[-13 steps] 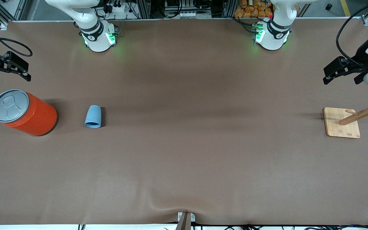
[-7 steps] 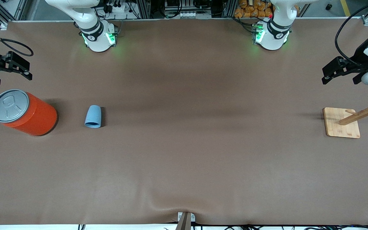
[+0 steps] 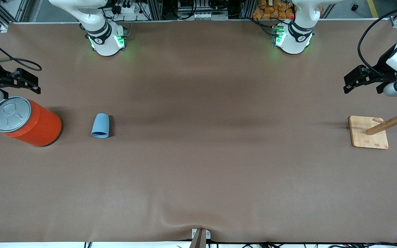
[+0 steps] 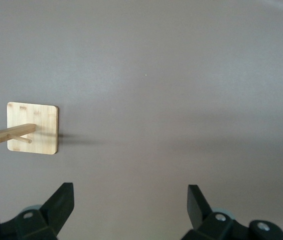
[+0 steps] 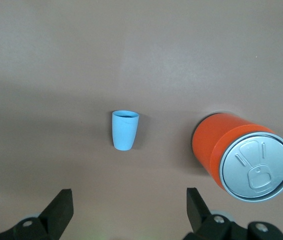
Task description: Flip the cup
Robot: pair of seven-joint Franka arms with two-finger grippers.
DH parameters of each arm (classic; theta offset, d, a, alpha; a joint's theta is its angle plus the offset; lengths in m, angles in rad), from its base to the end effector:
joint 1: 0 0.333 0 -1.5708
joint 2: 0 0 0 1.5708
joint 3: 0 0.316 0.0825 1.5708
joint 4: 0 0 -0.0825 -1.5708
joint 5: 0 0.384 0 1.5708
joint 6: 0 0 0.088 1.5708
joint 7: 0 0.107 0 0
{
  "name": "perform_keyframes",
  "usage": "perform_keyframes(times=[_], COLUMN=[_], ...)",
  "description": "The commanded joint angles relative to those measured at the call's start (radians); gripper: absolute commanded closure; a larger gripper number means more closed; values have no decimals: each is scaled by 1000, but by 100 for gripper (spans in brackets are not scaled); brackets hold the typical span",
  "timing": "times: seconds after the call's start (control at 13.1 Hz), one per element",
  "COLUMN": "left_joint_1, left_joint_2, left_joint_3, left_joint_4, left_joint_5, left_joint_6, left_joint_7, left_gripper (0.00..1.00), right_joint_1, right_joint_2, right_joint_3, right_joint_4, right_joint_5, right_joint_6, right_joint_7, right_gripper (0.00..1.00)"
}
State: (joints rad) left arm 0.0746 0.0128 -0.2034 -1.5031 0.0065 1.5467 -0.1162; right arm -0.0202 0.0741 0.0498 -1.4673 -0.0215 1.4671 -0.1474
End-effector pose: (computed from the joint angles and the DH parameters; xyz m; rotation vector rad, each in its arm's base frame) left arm 0.5522 -0.0700 0.6473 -3.1411 0.0193 -0.0492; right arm 0.5667 0.0132 0.6226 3.1140 0.2741 -0.1175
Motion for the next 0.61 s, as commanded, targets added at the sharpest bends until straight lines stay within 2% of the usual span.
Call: perform_keyframes(times=[0.0,0.31,0.54], left_joint_1=[-4,-13,-13], left_joint_2=[-1,1,2], left_joint_3=[-4,-5,-4], left_joint_4=[11,8,4], left_joint_5=[15,17,15], left_joint_6=[-14,-16,-16], left_joint_7=[-3,-3,-2], left_gripper=[0,0,0], right_joint_1=[-10,-1,8], right_joint_2=[41,93,122], right_joint_3=[5,5,8], right_joint_4=[8,10,-33], right_joint_5=[-23,-46,-22], right_joint_6=[1,27,32], right_joint_7=[-6,-8,78], right_gripper=[0,0,0])
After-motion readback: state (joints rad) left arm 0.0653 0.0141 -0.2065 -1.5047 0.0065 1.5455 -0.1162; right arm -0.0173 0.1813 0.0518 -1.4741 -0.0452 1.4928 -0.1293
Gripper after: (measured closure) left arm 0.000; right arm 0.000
